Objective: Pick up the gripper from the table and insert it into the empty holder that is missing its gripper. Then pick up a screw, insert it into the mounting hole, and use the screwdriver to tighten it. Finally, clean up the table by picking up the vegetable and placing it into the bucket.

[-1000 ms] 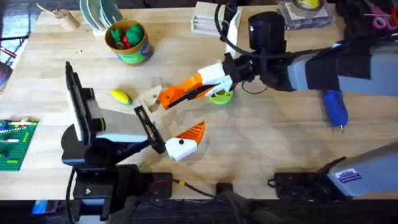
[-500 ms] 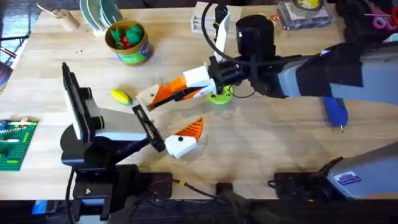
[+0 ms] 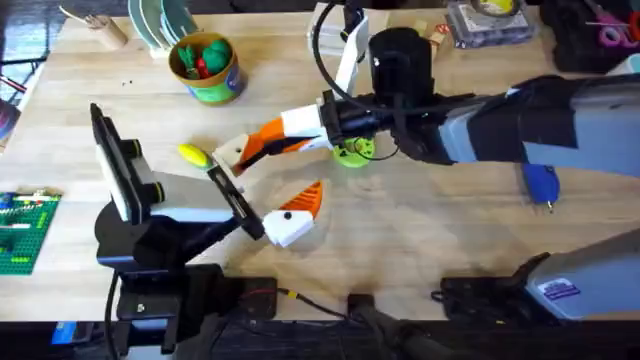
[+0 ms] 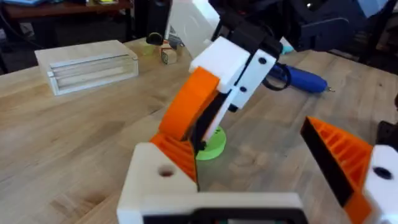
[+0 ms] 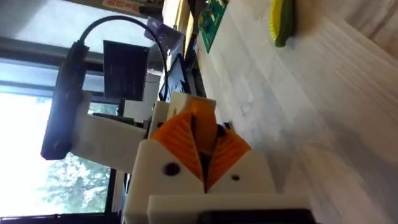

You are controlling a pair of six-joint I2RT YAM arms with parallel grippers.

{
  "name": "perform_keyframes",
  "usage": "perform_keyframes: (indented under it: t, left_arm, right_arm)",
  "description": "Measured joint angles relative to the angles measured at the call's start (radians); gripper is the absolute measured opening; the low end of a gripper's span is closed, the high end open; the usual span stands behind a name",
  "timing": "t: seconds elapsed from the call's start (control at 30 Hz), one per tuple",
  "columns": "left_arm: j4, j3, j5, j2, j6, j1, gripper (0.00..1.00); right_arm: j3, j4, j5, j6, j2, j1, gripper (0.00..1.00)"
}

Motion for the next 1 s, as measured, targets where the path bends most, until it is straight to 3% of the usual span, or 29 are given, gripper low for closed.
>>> perform_keyframes:
  t: [0.2,0.27,0.83,0.9,1.0]
  left_arm:
    - [0.002,0.000,-0.012,0.001,-0.003,0.000,0.993]
    - [0.002,0.000,-0.014,0.001,-0.004,0.000,0.993]
    - [-0.008,0.001,0.074,0.001,0.014,-0.021,0.992]
    - [-0.008,0.000,0.077,0.001,0.017,-0.021,0.992]
    - [-0.009,0.000,0.082,0.001,0.017,-0.021,0.992]
  right_arm:
    - [0.000,0.003,0.020,0.000,0.000,0.008,0.008]
    - [0.000,0.002,0.022,0.001,0.000,0.008,0.049]
    - [0.000,-0.019,-0.105,-0.047,0.000,-0.027,0.793]
    - [0.000,-0.012,-0.114,-0.051,0.000,-0.042,0.934]
    - [0.000,-0.004,-0.113,-0.070,0.000,-0.071,0.989]
